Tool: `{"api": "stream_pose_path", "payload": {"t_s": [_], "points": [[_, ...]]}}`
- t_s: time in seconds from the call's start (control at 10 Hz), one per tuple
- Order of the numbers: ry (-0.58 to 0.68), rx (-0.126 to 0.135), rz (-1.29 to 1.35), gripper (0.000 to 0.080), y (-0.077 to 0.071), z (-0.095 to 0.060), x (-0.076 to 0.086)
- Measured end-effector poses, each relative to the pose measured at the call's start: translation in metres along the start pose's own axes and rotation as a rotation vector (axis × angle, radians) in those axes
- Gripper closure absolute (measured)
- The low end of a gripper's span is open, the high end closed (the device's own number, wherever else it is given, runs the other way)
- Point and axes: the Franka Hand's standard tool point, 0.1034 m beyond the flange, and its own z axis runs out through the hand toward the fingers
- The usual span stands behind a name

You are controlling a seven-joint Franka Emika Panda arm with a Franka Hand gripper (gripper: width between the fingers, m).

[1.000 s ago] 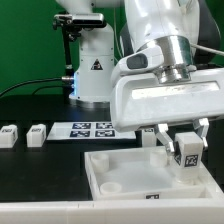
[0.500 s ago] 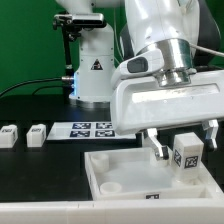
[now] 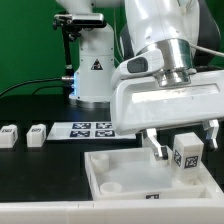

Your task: Assemble one leg

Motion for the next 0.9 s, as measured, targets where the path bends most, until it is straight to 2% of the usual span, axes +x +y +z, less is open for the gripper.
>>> {"api": "stream_pose_path", "payload": {"t_s": [0.2, 0.3, 0.4, 0.5, 0.9], "points": [[-0.054, 0.009, 0.001, 0.015, 0.004, -0.006, 0.0], [-0.045, 0.005, 0.001, 0.015, 0.006, -0.01, 0.003], [-0.1, 0.022, 0.005, 0.015, 0.002, -0.009, -0.001], [-0.206, 0.055, 0.005, 0.015, -0.004, -0.012, -0.002], [-0.607, 0.156, 0.022, 0.015, -0.013, -0.022, 0.0]]}}
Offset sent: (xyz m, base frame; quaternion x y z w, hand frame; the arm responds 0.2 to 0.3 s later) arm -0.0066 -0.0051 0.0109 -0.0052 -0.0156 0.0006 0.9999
